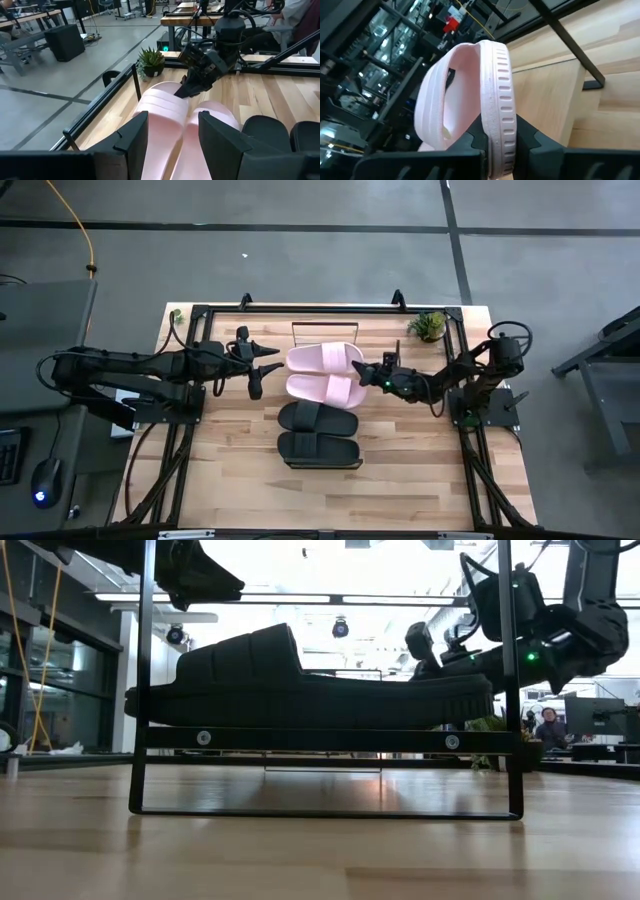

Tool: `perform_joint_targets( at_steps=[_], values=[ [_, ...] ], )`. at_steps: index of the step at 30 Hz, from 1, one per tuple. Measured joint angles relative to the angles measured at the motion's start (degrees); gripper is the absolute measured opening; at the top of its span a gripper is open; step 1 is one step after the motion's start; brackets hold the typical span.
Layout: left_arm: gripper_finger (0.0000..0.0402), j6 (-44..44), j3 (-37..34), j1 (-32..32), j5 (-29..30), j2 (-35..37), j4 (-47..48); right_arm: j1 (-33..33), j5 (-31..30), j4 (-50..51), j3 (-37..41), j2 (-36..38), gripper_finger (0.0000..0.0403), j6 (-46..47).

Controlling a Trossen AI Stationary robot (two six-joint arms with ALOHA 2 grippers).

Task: Pick and place slides into the shelf
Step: Put the pink slipper on the shelf

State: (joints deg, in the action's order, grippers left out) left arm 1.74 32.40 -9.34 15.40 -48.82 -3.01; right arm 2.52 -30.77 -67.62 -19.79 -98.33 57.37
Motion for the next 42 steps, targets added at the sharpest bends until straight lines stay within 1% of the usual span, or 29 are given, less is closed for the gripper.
perform_joint_targets(
  at_steps=[3,5,15,21,31,36,42],
  values=[
    [0.0156,0.0,0.0,0.0,0.0,0.0,0.0,0.0,0.4,2.2,-0.7,0.0,0.0021,-0.6],
    [0.0156,0.0,0.0,0.0,0.0,0.0,0.0,0.0,0.4,2.7,-0.9,0.0,0.003,-0.6],
    [0.0156,0.0,0.0,0.0,0.0,0.0,0.0,-0.1,0.8,5.8,-0.9,0.0,0.0116,1.1],
    [0.0156,0.0,0.0,0.0,0.0,0.0,0.0,-0.1,0.8,6.3,-0.9,0.0,0.0155,0.7],
    [0.0156,-0.1,0.0,0.0,0.0,0.0,0.1,-0.1,0.7,10.1,-0.8,0.0,0.0219,0.7],
    [0.0156,-0.1,0.0,0.0,0.0,0.0,0.1,0.0,0.8,10.0,-0.8,0.0,0.0241,0.2],
    [0.0156,-0.1,0.0,0.0,0.0,0.0,0.1,0.0,1.5,10.1,-0.8,0.0,0.0248,-0.9]
  ],
)
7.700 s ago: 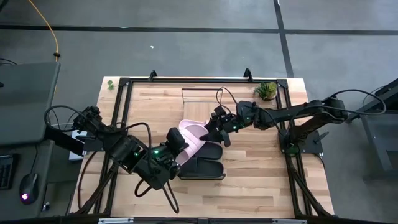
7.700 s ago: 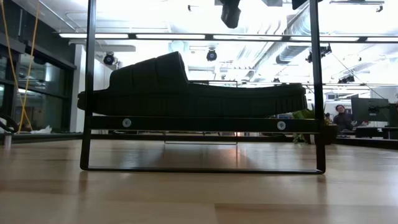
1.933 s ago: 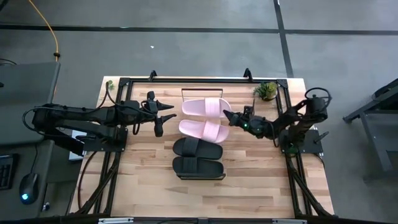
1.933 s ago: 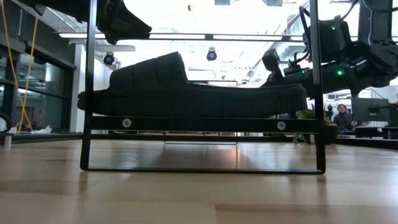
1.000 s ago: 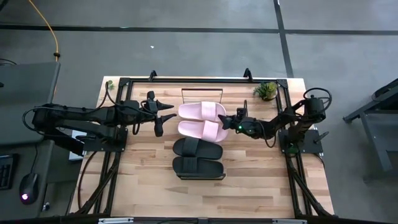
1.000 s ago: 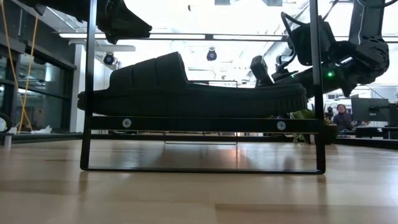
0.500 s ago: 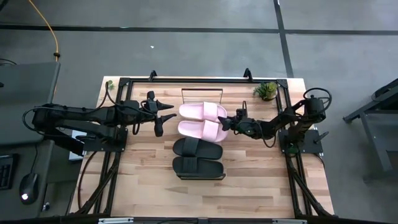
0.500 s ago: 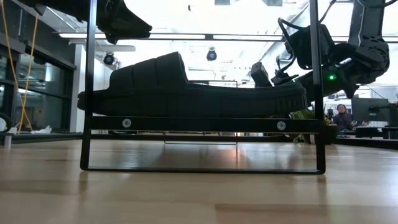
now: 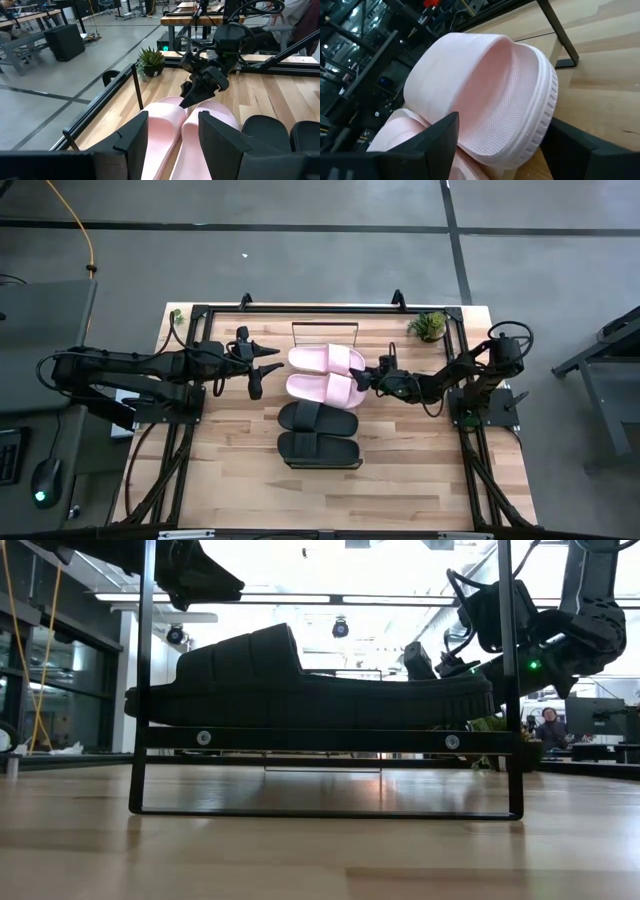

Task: Pick and place slides into the shelf
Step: Put the pink slipper on the shelf

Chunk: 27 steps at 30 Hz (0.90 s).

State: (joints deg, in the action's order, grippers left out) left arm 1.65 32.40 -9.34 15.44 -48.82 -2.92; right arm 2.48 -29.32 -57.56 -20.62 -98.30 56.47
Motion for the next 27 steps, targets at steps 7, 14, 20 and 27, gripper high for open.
perform_joint_targets(
  at_steps=[7,14,20,27],
  values=[
    [0.0156,0.0,0.0,0.0,-0.7,0.0,0.1,0.1,0.4,1.0,0.0,0.0,0.0248,-2.6],
    [0.0156,0.0,0.0,0.0,-0.7,0.0,0.1,0.1,0.4,1.2,0.0,0.0,0.0248,-3.0],
    [0.0156,0.1,0.0,0.0,-0.7,0.0,0.6,0.1,1.1,1.2,0.0,0.0,0.0248,-4.3],
    [0.0156,0.1,0.0,0.0,-0.8,0.0,1.3,0.2,1.1,1.3,0.1,0.1,0.0248,-5.5]
  ],
)
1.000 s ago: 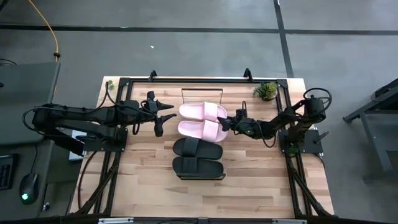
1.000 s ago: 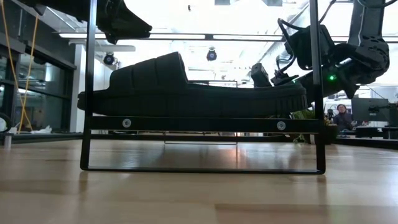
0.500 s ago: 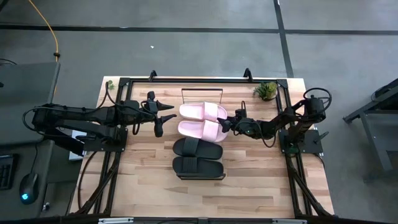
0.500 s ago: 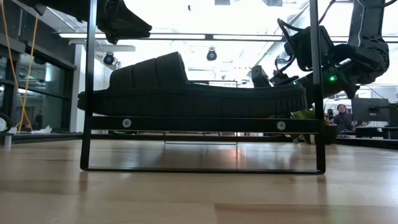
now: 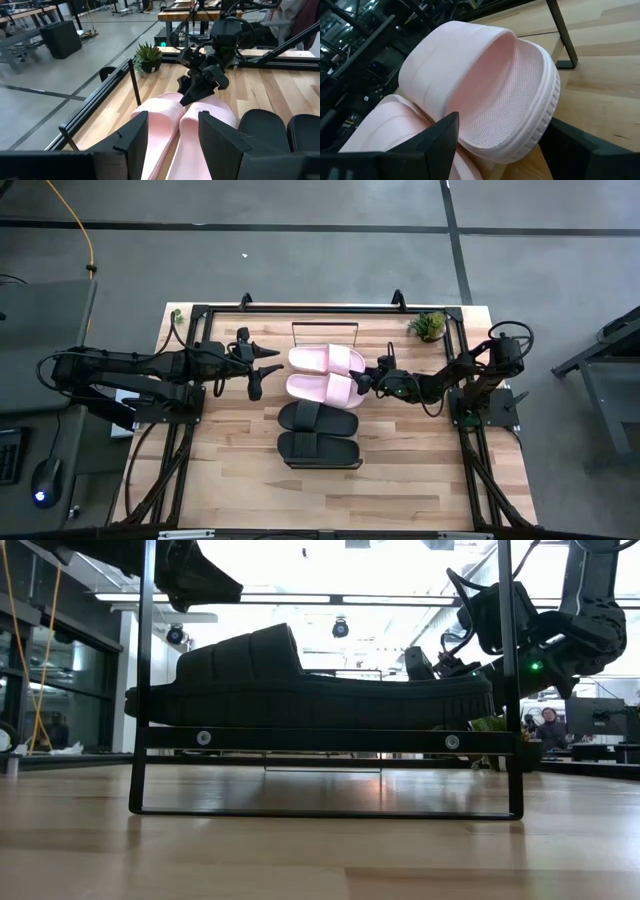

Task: Pick and place slides into the shelf
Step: Put the pink slipper on the shelf, then return to Home Position

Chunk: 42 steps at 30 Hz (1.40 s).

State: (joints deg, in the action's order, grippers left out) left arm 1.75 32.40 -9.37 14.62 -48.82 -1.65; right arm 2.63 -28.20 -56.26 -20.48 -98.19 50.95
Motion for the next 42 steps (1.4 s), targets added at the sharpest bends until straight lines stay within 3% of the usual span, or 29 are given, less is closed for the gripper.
perform_joint_targets(
  at_steps=[5,15,24,30,34,42],
  values=[
    [0.0156,0.1,0.0,0.0,-0.1,0.0,0.1,0.0,-0.3,-0.1,2.0,2.1,0.0248,0.0],
    [0.0156,0.6,0.0,0.0,-0.1,0.0,0.2,0.0,-1.6,-0.9,10.5,14.1,0.0248,-0.8],
    [0.0156,0.4,0.0,0.0,-0.5,0.8,2.6,0.0,0.3,-0.1,14.0,26.2,0.0248,-11.4],
    [0.0156,-0.7,0.0,0.0,-0.5,6.0,5.3,0.0,0.5,0.3,13.9,33.1,0.0248,-17.2],
    [0.0156,-2.6,0.0,0.0,-0.6,10.9,8.2,0.0,3.8,0.4,13.9,38.0,0.0248,-22.7],
    [0.0156,-13.1,0.0,0.0,-0.7,17.8,17.3,0.0,6.4,0.3,13.9,50.0,0.0248,-27.3]
  ],
)
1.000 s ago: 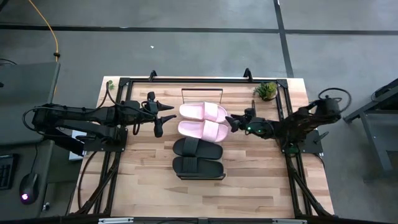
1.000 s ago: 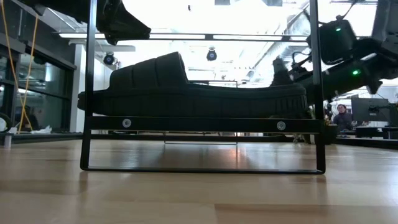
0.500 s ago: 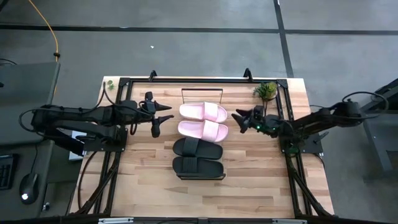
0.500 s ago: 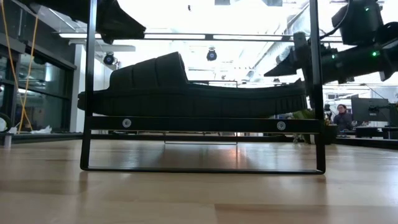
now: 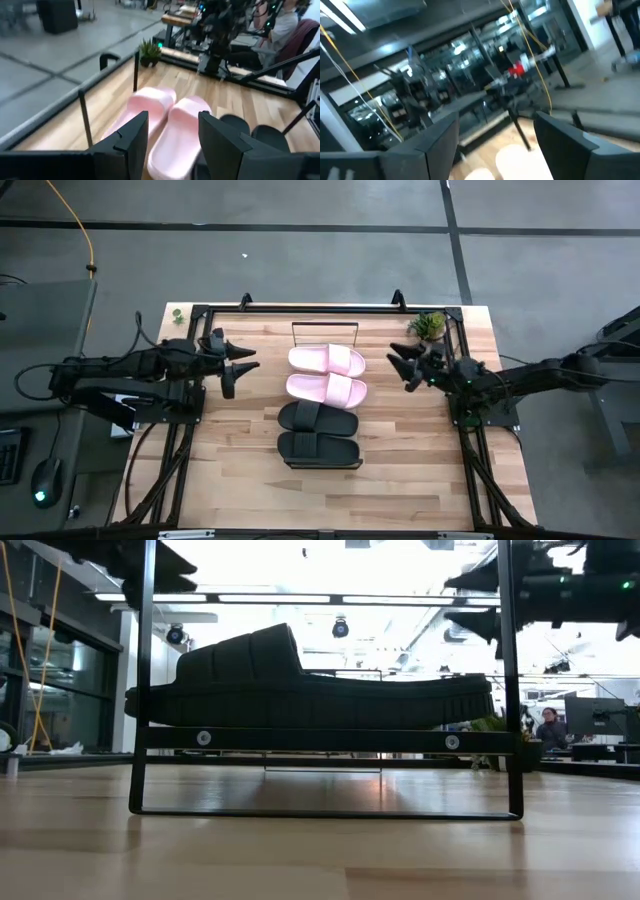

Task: Pick and place slides into the shelf
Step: Return to Home Position

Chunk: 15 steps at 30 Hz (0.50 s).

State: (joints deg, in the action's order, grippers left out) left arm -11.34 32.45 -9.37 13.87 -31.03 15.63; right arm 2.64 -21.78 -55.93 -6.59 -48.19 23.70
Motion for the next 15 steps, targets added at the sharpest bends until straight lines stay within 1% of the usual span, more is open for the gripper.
perform_joint_targets(
  at_steps=[3,6,8,11,13,15],
  values=[
    [0.0156,-1.2,0.0,0.0,0.0,1.4,3.4,0.0,0.0,0.6,0.0,3.6,0.0248,-4.5],
    [0.0156,-1.6,0.0,0.0,-0.2,1.8,5.3,0.0,0.0,2.8,0.0,5.3,0.0248,-5.7],
    [0.0156,-2.0,0.0,0.0,-1.3,1.7,6.3,0.0,-0.3,3.2,0.0,5.7,0.0248,-4.5],
    [0.0156,-0.8,0.0,0.0,-3.0,1.5,6.8,0.0,-2.1,3.3,0.0,5.7,0.0248,0.1],
    [0.0156,1.3,-0.2,0.0,-3.4,1.4,6.6,0.0,0.0,2.9,0.0,5.7,0.0248,-1.5],
    [0.0156,2.9,-0.9,0.0,-3.5,1.5,5.0,0.0,5.4,1.3,0.0,6.1,0.0248,-8.7]
  ],
)
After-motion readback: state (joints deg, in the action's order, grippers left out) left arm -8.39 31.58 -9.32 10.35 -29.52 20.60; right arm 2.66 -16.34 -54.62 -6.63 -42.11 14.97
